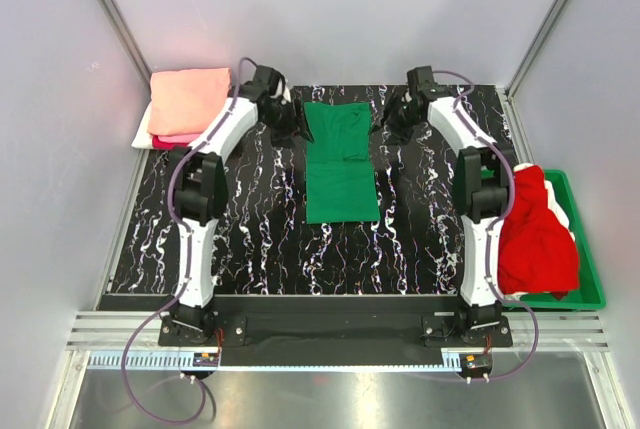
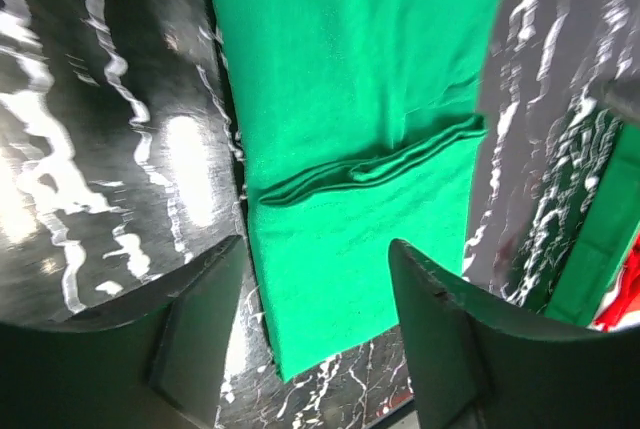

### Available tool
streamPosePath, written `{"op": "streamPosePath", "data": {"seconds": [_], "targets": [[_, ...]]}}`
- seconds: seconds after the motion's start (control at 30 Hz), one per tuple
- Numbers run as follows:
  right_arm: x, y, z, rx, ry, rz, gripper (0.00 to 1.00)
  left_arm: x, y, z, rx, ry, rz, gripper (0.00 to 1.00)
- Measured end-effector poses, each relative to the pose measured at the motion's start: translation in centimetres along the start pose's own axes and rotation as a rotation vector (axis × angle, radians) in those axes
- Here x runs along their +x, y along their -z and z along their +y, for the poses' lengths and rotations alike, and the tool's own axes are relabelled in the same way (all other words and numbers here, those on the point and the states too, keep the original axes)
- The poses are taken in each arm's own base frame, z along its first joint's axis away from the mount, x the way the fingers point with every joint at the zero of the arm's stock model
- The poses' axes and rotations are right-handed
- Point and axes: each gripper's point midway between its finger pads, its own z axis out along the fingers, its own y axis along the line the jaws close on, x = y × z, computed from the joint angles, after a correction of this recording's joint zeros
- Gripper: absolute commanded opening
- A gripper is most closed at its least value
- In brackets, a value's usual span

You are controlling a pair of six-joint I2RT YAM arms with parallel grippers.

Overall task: Fold and stack the t-shirts
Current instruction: Fold the tshirt

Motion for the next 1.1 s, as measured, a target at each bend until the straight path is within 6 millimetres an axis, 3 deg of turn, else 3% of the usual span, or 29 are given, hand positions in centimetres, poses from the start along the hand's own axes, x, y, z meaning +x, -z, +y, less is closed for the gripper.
{"op": "streamPosePath", "data": {"seconds": [0.07,0.13,0.23,0.3,0.4,0.5,0.63,0.77,1.1], "targets": [[0.0,1.8,0.5,-0.011,0.007,-0.019,0.63,-0.9,2.1,-0.4,0.002,-0.006,-0.042,0.67],[1.2,3.7,0.5,-0.021,0.014,-0.026,0.64,-0.5,4.4,-0.5,0.002,-0.007,-0.074,0.68],[4.6,6.2,-0.6,-0.027,0.015,-0.013,0.64,2.1,7.4,-0.9,0.023,-0.025,-0.112,0.68],[7.9,7.4,-2.3,-0.024,0.007,0.011,0.65,5.6,8.5,-0.8,0.029,-0.025,-0.096,0.68],[12.5,7.6,-5.3,-0.006,-0.022,0.072,0.69,11.7,8.2,0.3,0.034,-0.009,-0.045,0.68],[17.1,6.7,-8.8,0.028,-0.061,0.149,0.70,17.0,6.0,1.8,0.031,0.020,0.025,0.69],[20.8,5.9,-11.4,0.049,-0.109,0.228,0.70,21.4,3.4,4.0,0.014,0.081,0.088,0.71],[20.1,5.4,-10.6,-0.005,-0.090,0.195,0.70,23.2,2.0,4.9,0.019,0.134,0.092,0.71],[19.2,3.7,-9.2,-0.103,-0.089,0.187,0.52,22.1,-0.1,2.5,0.094,0.136,0.040,0.64]]}}
